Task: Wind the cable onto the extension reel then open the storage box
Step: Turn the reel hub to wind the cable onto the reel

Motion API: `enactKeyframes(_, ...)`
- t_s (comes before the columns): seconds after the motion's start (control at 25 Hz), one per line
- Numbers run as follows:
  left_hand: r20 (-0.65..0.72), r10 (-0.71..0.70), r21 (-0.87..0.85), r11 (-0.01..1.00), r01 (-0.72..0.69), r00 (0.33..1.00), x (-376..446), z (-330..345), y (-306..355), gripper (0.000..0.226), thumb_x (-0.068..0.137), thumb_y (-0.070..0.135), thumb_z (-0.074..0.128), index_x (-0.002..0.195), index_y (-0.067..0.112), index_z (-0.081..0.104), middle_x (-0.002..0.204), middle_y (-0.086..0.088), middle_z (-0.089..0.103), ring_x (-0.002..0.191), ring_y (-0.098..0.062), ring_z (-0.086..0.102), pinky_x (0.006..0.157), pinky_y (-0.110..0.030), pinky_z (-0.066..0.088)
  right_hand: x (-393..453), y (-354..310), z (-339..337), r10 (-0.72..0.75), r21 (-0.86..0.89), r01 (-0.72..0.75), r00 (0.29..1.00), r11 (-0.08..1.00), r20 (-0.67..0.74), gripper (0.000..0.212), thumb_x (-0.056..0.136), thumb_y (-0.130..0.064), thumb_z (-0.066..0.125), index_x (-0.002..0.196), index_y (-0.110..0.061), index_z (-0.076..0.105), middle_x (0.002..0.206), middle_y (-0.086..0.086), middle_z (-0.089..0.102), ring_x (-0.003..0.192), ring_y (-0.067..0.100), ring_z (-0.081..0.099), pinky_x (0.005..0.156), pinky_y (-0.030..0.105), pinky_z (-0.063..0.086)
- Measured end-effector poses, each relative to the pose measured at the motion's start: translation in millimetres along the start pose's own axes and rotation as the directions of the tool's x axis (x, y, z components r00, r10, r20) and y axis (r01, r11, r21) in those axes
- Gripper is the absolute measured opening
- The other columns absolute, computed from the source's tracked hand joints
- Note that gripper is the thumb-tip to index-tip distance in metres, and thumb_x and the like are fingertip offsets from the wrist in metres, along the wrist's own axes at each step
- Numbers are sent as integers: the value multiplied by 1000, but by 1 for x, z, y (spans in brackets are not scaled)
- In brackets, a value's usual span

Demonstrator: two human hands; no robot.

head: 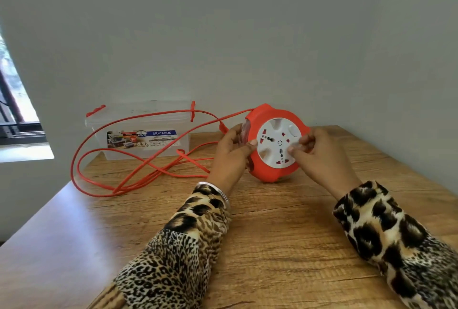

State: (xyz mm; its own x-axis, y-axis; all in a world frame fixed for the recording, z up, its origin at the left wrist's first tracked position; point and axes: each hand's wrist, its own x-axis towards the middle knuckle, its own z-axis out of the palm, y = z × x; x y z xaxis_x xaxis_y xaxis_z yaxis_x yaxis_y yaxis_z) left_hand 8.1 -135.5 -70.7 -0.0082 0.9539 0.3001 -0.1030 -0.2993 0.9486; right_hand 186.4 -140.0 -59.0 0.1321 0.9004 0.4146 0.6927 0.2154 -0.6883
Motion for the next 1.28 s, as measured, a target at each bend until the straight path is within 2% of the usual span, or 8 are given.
enactKeyframes(0.12, 32, -11, 28, 1000, 10, 999, 3, -15, 4, 42, 94, 8, 54, 135, 16, 50, 116, 2, 64, 89, -8, 63, 55, -14, 51, 2, -1, -2, -524, -282, 513, 851, 811, 41, 28, 80, -10, 64, 103, -27, 63, 116, -1, 54, 97, 16, 50, 79, 34, 43)
enactKeyframes(0.2, 64, -19, 65, 998, 15, 998, 3, -19, 8, 43, 95, 9, 54, 136, 18, 50, 120, -1, 65, 95, -12, 63, 61, -15, 53, 2, -2, 5, -615, -387, 661, 747, 643, 253, 47, 72, -6, 71, 109, -34, 65, 132, 8, 52, 111, 29, 49, 90, 49, 42)
enactKeyframes(0.44, 124, -35, 112, 993, 21, 992, 4, -22, 14, 43, 94, 13, 56, 134, 26, 49, 113, 8, 63, 99, -12, 63, 66, -22, 55, 3, -2, 20, -599, -641, 623, 742, 449, 301, 68, 67, -10, 80, 125, -39, 58, 134, 23, 50, 115, 42, 50, 90, 52, 41)
enactKeyframes(0.68, 105, -39, 120, 992, 26, 994, 0, -12, 9, 47, 92, 11, 60, 136, 22, 47, 117, 1, 58, 96, -12, 63, 63, -24, 59, -2, -4, 15, -523, -667, 448, 846, 595, 102, 61, 84, -45, 57, 141, -43, 34, 101, 6, 67, 98, 27, 59, 85, 41, 43)
enactKeyframes(0.96, 10, -2, 169, 986, 0, 1000, -4, 5, 2, 43, 82, 9, 72, 118, 19, 51, 113, -3, 59, 94, -23, 66, 73, -46, 60, -10, -10, 10, -251, -460, 207, 967, 863, -35, 68, 79, -66, 49, 140, -38, 34, 86, 1, 68, 74, 21, 63, 60, 31, 51)
enactKeyframes(1.12, -51, 21, 219, 976, -9, 998, -9, 21, -10, 44, 77, 8, 76, 101, 29, 46, 90, 6, 59, 88, -19, 65, 78, -41, 59, -1, -1, 12, -26, -58, 25, 999, 998, -24, 72, 80, -62, 57, 141, -29, 37, 125, 4, 61, 106, 24, 61, 84, 38, 52)
enactKeyframes(1.2, -82, 44, 263, 965, -21, 996, -11, 30, -16, 45, 76, 8, 76, 99, 27, 43, 75, 6, 56, 72, -18, 62, 66, -40, 58, 3, 0, 14, 151, 280, -167, 986, 945, 75, 74, 82, -57, 60, 143, -24, 35, 138, 7, 52, 105, 18, 58, 81, 35, 51)
enactKeyframes(1.28, -105, 73, 321, 946, -36, 992, -10, 36, -21, 45, 75, 11, 76, 99, 26, 42, 69, 2, 53, 64, -18, 57, 66, -44, 54, 5, -3, 12, 293, 496, -372, 928, 785, 231, 61, 88, -47, 58, 139, -21, 40, 123, 9, 62, 69, 8, 58, 58, 24, 42)
